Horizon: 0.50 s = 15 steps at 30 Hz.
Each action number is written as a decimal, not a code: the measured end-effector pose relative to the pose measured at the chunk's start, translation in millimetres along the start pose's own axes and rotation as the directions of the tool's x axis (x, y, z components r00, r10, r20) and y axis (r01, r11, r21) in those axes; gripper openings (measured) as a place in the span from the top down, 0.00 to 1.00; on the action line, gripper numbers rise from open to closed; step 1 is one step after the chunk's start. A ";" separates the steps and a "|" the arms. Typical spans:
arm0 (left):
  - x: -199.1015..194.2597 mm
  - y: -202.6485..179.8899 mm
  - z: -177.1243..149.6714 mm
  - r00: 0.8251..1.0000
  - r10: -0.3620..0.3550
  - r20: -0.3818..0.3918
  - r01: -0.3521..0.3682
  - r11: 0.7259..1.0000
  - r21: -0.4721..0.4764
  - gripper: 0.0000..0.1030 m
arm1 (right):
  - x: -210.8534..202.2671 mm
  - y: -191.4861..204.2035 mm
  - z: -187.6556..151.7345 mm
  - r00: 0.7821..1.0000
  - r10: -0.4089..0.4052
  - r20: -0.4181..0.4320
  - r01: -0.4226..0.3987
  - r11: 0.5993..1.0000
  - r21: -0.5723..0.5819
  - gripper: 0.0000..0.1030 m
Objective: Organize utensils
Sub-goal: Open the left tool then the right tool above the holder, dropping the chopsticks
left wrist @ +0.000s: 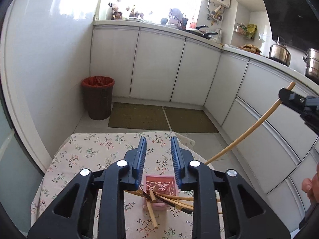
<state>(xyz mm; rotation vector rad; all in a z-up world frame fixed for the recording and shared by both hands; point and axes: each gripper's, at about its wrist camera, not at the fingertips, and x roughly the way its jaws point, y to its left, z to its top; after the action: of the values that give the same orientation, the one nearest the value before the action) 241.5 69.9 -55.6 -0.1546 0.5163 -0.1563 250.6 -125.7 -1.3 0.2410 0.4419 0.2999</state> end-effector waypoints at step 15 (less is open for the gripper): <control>-60.6 42.1 8.1 0.991 0.048 0.121 -0.035 0.993 -0.111 0.51 | 68.1 40.7 -49.4 0.995 0.008 -0.102 -0.020 0.993 -0.118 0.92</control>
<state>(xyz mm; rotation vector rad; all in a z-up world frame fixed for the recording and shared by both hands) 198.1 123.2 -27.6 -0.2582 0.4040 -0.0774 277.5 -57.1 -58.7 0.1125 0.5214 0.3523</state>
